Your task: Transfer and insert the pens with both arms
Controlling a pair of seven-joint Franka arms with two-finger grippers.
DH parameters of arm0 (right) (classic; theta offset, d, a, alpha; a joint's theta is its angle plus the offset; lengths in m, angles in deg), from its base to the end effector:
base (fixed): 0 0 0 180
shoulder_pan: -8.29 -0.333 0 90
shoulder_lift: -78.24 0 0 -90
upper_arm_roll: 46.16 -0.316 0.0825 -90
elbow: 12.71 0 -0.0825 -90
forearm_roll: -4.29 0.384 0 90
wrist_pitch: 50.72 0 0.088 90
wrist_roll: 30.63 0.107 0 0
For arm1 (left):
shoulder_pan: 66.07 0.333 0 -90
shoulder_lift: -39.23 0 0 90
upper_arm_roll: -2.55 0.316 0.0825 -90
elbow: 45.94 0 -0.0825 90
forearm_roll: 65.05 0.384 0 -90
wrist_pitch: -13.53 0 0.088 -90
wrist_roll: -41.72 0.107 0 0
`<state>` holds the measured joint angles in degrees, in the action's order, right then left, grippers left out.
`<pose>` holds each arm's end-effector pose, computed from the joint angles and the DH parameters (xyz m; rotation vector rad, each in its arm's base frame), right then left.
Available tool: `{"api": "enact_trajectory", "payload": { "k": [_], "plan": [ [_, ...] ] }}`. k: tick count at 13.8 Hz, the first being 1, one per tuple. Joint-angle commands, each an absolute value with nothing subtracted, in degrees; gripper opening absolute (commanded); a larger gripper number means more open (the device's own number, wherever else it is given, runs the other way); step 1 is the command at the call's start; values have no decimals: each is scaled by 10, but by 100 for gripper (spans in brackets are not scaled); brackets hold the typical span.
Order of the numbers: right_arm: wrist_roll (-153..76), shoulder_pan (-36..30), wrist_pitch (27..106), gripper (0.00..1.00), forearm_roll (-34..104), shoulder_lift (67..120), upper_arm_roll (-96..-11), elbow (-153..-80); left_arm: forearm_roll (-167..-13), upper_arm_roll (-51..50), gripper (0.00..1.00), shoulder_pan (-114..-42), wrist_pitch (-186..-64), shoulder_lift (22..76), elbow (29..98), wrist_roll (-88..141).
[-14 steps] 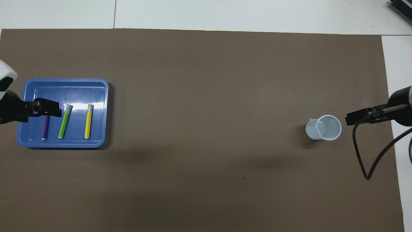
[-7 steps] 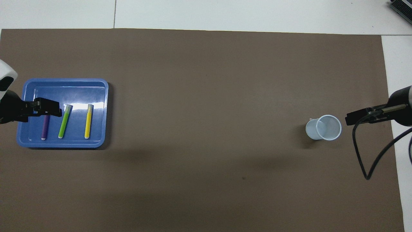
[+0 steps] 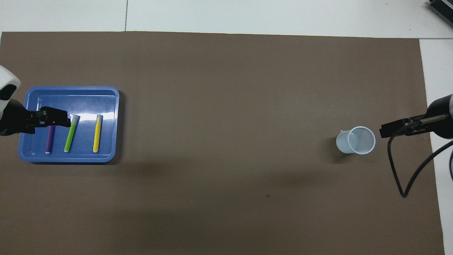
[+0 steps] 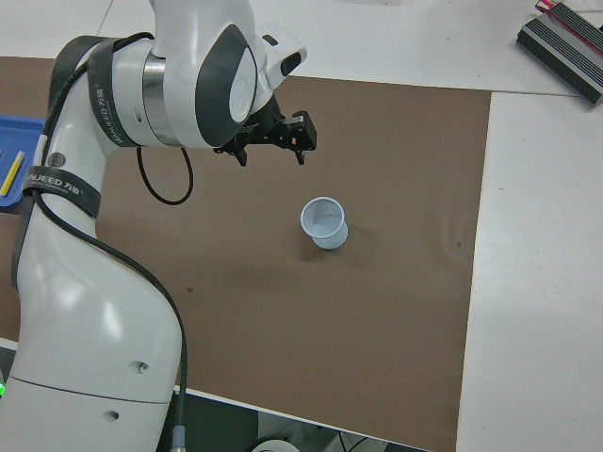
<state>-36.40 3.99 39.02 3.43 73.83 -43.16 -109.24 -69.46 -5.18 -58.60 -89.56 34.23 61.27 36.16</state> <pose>0.5282 0.0093 0.6120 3.1255 0.1938 -0.0658 0.5372 -0.0112 0.5485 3.0729 0.1689 0.0176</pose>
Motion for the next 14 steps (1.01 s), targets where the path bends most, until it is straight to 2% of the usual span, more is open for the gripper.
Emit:
{"api": "enact_trajectory", "payload": {
  "k": [1, 14],
  "plan": [
    [-362, 38, 389, 100, 46, 728, -426, -1101, -704, -54, 100, -575, -957, 335, 665, 364],
    [-362, 38, 388, 100, 46, 728, -430, -1101, -704, -54, 100, -561, -1130, 426, 727, 394]
  ]
}}
